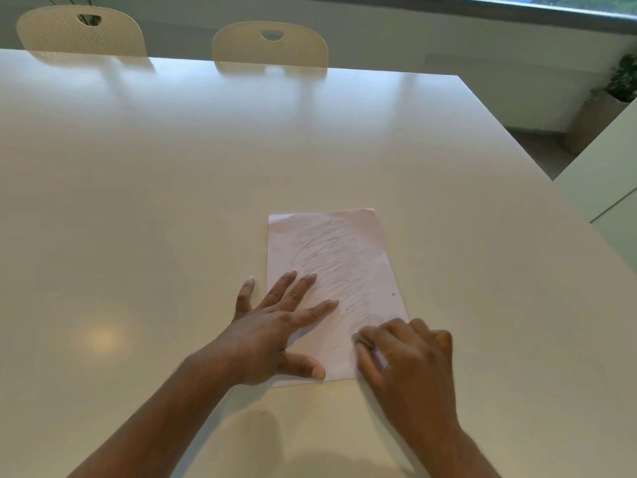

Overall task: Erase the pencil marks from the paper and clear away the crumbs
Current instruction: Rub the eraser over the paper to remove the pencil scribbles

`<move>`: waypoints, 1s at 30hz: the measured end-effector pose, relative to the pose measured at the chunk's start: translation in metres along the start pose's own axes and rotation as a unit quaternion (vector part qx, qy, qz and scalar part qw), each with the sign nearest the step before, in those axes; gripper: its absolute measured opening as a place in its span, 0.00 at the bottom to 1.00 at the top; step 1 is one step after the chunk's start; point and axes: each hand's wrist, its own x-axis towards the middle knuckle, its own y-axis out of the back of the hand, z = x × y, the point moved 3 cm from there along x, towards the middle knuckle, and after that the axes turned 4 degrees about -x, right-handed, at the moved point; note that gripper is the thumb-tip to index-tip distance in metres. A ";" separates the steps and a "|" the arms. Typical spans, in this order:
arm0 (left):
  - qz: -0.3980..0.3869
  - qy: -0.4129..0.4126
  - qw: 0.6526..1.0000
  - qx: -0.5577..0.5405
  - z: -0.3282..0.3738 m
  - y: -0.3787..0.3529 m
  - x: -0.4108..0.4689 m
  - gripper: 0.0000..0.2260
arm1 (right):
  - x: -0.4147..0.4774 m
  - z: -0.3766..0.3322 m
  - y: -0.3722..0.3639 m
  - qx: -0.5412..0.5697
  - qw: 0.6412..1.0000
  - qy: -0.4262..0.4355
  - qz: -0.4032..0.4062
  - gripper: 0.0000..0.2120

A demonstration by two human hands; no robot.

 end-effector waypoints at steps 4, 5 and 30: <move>0.001 0.002 1.000 0.008 0.000 0.000 0.000 0.44 | -0.007 -0.018 -0.006 0.034 0.999 0.023 -0.012 0.01; 0.001 0.001 1.000 0.012 -0.001 0.000 0.000 0.44 | -0.014 -0.026 -0.009 0.050 0.997 0.050 -0.024 0.02; 0.000 0.000 1.000 0.022 0.000 0.000 -0.001 0.45 | -0.026 -0.030 -0.011 0.102 0.991 0.059 -0.064 0.04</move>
